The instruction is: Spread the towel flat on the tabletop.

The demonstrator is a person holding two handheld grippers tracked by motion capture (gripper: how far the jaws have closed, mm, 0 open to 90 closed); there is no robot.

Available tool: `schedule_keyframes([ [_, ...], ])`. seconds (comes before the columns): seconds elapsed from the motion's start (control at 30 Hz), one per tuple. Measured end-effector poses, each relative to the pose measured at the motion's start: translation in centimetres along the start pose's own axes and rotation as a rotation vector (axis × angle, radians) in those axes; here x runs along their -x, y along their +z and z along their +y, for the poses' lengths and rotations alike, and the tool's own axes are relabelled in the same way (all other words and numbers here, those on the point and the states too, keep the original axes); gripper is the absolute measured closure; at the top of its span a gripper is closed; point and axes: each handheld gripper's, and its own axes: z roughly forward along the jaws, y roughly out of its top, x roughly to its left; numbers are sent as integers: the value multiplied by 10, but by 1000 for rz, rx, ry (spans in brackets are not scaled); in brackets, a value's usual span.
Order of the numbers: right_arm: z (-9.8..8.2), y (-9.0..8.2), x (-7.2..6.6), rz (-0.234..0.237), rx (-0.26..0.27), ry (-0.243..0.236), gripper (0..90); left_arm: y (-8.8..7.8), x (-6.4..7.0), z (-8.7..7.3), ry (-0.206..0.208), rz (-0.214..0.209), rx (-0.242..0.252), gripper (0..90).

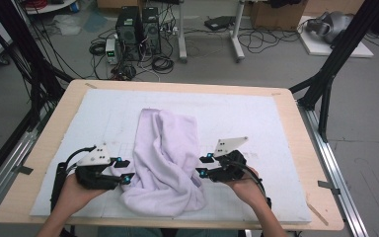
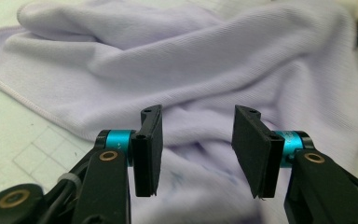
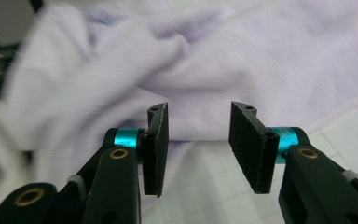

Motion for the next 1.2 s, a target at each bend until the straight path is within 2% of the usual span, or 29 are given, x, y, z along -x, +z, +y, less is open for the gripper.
schedule_keyframes([
  [0.07,0,13,5,-12,-32,9,571,15,-7,1,-5,10,-20,533],
  [0.1,0,20,7,-19,-50,-7,565,23,-9,2,-2,11,-28,531],
  [0.17,-1,32,11,-30,-73,-9,549,37,-13,2,6,40,-65,528],
  [0.23,-3,43,15,-28,-83,1,551,49,-18,1,4,46,-97,526],
  [0.27,-4,47,16,-28,-90,6,559,49,-18,1,4,46,-97,529],
  [0.3,-4,51,18,-26,-98,4,574,59,-23,-1,-8,49,-134,538],
  [0.37,-6,59,20,-21,-98,7,637,67,-27,-5,-31,31,-185,619],
  [0.43,-6,62,20,-29,-82,-5,706,69,-28,-6,-29,33,-181,688],
  [0.53,-6,62,20,-20,-78,-22,832,69,-29,-6,-29,29,-180,839],
  [0.63,-6,57,20,-9,-79,-12,852,67,-27,-6,-17,33,-182,870],
  [0.73,-6,46,17,-18,-54,-24,854,63,-24,-5,0,50,-177,876],
  [0.77,-5,41,15,-21,-43,-27,854,57,-22,-5,-2,55,-150,877],
  [0.83,-5,29,12,-27,-22,-30,854,52,-20,-5,6,65,-146,878],
  [0.87,-6,23,10,-31,-15,-36,854,43,-17,-6,4,80,-113,879],
  [1.03,-12,0,-1,-36,-14,-46,854,29,-8,-9,24,83,-93,880],
  [1.2,-15,-15,-11,-33,-15,-60,853,17,-1,-12,21,74,-82,880],
])
